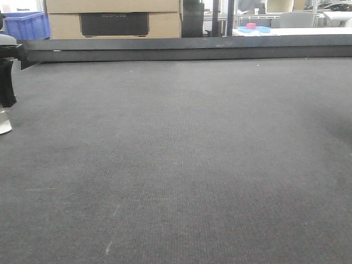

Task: Place valve from conveyor to right shelf box
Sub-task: 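Close the left gripper around the second white-capped brass valve, then lift both held valves up off the conveyor belt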

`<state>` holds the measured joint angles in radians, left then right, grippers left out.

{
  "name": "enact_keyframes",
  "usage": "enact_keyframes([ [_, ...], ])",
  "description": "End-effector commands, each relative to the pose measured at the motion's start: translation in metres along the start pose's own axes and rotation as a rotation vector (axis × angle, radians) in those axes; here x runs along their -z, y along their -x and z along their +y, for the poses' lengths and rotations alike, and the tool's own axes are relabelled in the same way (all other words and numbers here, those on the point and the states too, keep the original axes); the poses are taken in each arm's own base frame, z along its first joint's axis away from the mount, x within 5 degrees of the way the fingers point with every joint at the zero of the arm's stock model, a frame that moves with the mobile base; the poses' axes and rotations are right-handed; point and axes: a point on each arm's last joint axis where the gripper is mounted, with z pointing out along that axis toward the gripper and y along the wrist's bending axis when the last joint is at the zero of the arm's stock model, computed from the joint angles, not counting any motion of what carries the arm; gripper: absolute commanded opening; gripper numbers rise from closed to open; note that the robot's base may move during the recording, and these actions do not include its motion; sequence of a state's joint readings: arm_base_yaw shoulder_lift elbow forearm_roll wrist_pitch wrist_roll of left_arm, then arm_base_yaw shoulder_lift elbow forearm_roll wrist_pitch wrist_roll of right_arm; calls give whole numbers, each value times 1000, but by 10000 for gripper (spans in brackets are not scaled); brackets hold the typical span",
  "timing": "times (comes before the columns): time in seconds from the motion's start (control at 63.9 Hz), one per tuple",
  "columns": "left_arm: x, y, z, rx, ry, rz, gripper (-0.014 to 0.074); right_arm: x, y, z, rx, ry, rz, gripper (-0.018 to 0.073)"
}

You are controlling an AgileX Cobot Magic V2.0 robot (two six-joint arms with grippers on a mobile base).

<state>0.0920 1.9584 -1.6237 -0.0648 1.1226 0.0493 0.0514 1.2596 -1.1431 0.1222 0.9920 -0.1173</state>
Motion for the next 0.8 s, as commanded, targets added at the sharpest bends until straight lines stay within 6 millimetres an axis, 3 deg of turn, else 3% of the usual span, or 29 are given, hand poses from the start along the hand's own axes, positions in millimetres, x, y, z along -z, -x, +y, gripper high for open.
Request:
enact_keyframes([
  [0.0,6,-1,0,13,-5,5,-111,6,2,0,12,-9,-46,-154],
  [0.141,26,-7,-1,10,-6,-2,-111,10,1,1,13,-8,-49,-154],
  [0.235,54,-13,-6,-1,-6,-56,-111,18,1,1,15,-10,-77,-154],
  [0.516,158,-50,-30,-71,-15,-329,-111,56,9,5,29,-12,-171,-154],
  [0.657,211,-79,-37,-96,-26,-505,-111,78,17,7,38,-16,-240,-154],
  [0.782,246,-104,-37,-100,-29,-631,-111,98,22,9,45,-19,-306,-154],
])
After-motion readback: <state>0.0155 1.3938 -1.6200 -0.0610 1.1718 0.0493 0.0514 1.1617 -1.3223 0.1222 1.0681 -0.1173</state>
